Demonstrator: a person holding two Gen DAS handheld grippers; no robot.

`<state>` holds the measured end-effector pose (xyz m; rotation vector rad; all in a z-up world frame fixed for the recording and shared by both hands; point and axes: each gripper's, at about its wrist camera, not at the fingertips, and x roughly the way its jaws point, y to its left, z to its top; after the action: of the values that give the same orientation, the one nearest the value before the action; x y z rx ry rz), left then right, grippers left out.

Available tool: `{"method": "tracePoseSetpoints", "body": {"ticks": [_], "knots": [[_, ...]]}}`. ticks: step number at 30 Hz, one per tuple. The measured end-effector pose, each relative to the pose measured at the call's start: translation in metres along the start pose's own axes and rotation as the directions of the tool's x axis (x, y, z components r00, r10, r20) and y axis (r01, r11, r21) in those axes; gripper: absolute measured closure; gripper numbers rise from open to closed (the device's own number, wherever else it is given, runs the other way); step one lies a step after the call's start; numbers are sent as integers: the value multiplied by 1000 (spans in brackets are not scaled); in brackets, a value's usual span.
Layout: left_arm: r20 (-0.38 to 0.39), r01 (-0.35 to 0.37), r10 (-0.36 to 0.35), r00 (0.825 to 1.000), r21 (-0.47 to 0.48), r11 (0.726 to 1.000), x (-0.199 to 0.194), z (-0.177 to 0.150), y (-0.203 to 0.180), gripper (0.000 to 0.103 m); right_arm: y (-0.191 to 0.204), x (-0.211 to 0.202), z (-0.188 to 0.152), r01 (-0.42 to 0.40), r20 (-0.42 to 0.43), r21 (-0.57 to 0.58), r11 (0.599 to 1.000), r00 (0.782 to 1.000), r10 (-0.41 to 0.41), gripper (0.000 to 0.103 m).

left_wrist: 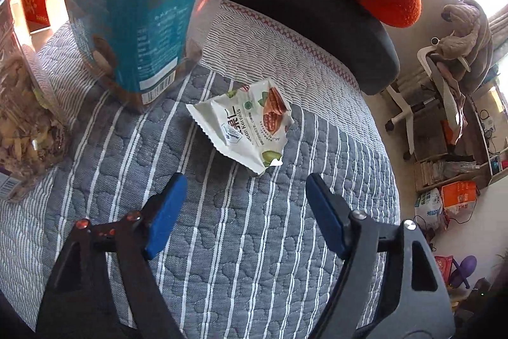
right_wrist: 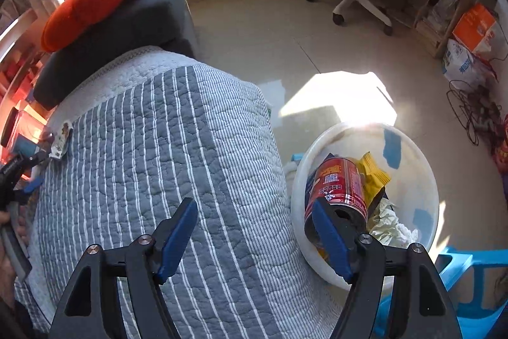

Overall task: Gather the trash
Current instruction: 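Move the left gripper to the pecan snack wrapper and grasp it, then carry the pecan wrapper over the bucket and open the left gripper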

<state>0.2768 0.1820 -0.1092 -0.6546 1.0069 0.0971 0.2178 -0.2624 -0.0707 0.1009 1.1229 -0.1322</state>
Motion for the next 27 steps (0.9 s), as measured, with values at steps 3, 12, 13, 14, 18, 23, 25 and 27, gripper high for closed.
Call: {"method": "tracePoseSetpoints", "body": {"ticks": [3, 12, 13, 14, 18, 23, 25, 27], "knots": [[8, 11, -11, 1000, -54, 998, 10, 2, 6, 44, -2, 4, 1, 7, -11, -11, 1000, 1000, -7, 27], [-17, 43, -43, 999, 0, 999, 6, -11, -16, 92, -16, -6, 1, 3, 2, -3, 1000, 1000, -3, 27], [-25, 53, -52, 998, 25, 998, 5, -13, -22, 92, -19, -9, 1, 3, 7, 1, 1000, 1000, -3, 27], [-33, 63, -61, 998, 52, 997, 3, -17, -31, 92, -22, -12, 1, 1, 14, 7, 1000, 1000, -1, 27], [-75, 101, -88, 993, 205, 974, -6, -44, -79, 92, -38, -32, -1, -15, 50, 39, 999, 999, 13, 27], [-153, 168, -115, 982, 400, 901, -13, -103, -147, 92, -74, -57, -11, -4, 93, 98, 995, 996, -5, 27], [-189, 199, -124, 974, 456, 868, -15, -124, -170, 92, -92, -65, -16, 19, 100, 131, 991, 994, -32, 27], [-220, 228, -134, 966, 487, 843, -12, -140, -190, 92, -113, -72, -22, 38, 105, 168, 985, 993, -56, 27]]}}
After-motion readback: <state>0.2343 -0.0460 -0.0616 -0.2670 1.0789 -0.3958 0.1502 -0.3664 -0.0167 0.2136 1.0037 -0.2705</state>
